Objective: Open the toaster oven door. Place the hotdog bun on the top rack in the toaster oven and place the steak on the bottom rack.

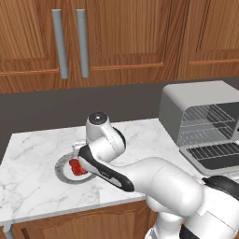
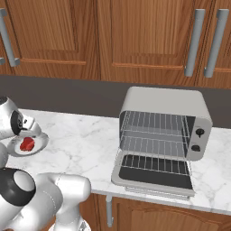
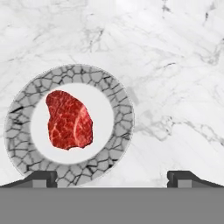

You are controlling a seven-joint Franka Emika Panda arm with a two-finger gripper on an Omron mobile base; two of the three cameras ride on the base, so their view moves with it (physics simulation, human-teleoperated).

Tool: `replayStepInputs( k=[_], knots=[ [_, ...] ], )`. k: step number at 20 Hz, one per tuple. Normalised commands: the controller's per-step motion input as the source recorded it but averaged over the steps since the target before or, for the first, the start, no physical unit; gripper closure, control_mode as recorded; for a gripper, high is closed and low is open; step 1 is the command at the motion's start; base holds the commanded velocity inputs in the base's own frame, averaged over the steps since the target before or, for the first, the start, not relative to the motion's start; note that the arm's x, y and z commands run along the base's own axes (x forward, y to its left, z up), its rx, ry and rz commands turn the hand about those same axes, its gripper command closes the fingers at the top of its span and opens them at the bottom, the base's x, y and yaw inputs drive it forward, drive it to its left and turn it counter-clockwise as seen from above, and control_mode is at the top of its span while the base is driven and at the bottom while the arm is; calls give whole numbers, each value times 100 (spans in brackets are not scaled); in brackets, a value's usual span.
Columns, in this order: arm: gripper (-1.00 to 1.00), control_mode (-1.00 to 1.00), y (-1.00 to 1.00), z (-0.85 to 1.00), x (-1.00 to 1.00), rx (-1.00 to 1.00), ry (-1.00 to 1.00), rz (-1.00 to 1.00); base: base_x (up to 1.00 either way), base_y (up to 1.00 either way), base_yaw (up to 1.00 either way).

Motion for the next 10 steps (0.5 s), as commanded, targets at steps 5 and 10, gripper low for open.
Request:
replayStepInputs(
  k=[5,10],
  knots=[
    [-100,-100,58,-27,21,0,0,1,0,0,0],
    [-100,-100,22,-26,10,0,0,6,0,0,0]
  ],
)
